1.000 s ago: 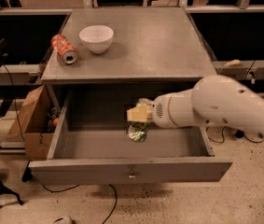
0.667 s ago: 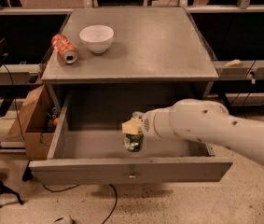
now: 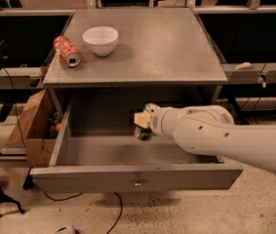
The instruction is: Place green can into top drawer
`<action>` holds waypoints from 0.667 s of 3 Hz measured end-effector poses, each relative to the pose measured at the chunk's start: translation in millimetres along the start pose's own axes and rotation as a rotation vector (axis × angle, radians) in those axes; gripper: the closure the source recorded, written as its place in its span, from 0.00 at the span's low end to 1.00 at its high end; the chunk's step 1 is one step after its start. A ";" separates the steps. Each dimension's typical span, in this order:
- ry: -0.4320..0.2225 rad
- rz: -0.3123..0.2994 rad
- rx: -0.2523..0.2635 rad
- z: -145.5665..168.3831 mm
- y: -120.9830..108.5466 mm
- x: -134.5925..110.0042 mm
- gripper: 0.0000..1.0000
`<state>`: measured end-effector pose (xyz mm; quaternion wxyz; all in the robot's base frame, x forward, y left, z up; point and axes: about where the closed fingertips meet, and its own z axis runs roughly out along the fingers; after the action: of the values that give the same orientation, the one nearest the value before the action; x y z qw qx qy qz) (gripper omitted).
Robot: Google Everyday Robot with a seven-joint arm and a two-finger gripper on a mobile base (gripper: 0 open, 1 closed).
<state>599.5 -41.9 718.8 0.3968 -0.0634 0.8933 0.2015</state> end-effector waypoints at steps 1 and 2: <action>-0.095 0.117 -0.018 25.8 4.4 -36.3 1.00; -0.091 0.227 -0.005 63.0 0.6 -37.7 1.00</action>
Offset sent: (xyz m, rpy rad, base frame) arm 0.0851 0.1062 -0.0649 0.2856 0.1431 -0.1439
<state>667.9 -17.2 708.6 0.4115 0.0465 0.8751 0.2503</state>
